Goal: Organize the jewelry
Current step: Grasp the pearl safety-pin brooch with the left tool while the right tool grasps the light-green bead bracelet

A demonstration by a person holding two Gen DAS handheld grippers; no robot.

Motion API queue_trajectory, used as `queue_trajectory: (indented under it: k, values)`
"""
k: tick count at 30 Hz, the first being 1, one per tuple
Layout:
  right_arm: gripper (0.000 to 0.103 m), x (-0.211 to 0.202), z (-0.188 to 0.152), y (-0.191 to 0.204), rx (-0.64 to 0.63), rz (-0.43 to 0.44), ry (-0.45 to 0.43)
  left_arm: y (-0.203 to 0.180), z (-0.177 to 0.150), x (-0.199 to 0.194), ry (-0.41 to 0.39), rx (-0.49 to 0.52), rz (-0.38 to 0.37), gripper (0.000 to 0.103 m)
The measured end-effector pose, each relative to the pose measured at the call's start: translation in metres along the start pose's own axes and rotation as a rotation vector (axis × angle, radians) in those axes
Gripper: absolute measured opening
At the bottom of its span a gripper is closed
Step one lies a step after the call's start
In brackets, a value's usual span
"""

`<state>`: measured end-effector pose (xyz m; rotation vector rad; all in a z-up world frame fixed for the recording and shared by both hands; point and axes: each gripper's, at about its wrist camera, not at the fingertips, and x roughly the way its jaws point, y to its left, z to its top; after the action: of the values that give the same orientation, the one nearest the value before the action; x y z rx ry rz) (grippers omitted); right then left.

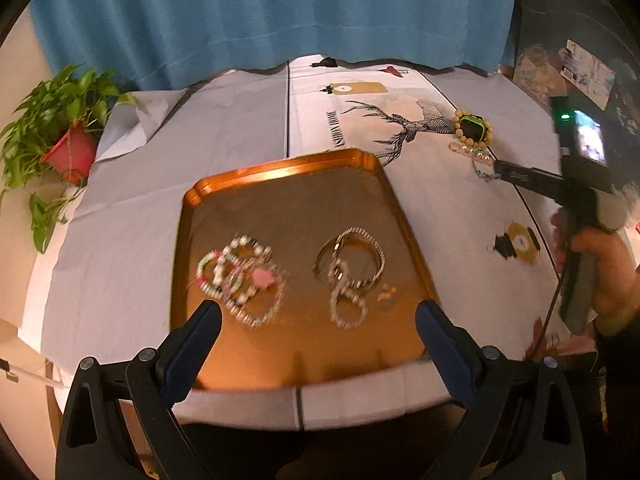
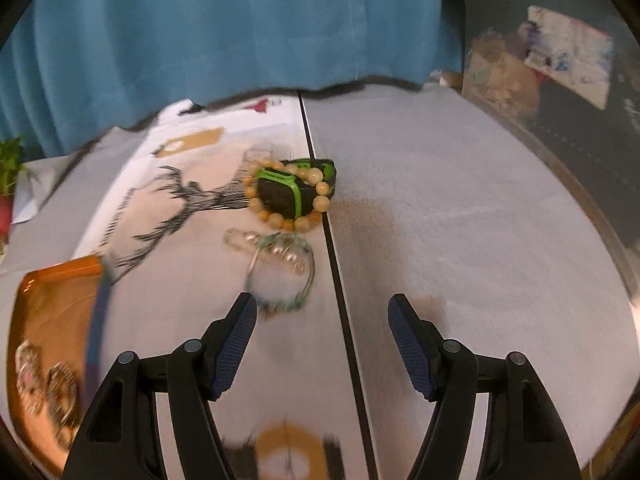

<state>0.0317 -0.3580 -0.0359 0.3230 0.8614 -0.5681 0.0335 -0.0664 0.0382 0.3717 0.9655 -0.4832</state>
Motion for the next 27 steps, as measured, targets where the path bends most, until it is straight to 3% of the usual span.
queue_trajectory:
  k: [5,11,15,18,21,27]
  values:
    - [0.073,0.030,0.004,-0.004,-0.052,-0.048,0.026,-0.016,0.025,0.017,-0.010,0.026,-0.010,0.096]
    - [0.075,0.011,-0.015,-0.047,-0.032,-0.078,0.039,-0.050,0.067,0.036,-0.054,0.104,-0.037,0.096]
    - [0.076,-0.005,-0.031,-0.081,-0.032,-0.129,0.038,-0.084,0.096,0.055,-0.065,0.175,-0.094,0.096]
    - [0.078,-0.013,-0.040,-0.098,-0.020,-0.127,0.030,-0.109,0.115,0.075,-0.043,0.196,-0.156,0.096]
    - [0.079,-0.016,-0.044,-0.107,-0.003,-0.106,0.023,-0.135,0.137,0.105,0.029,0.161,-0.232,0.096]
    - [0.086,-0.012,-0.042,-0.107,-0.031,-0.098,0.001,-0.172,0.165,0.153,0.110,0.106,-0.197,0.096]
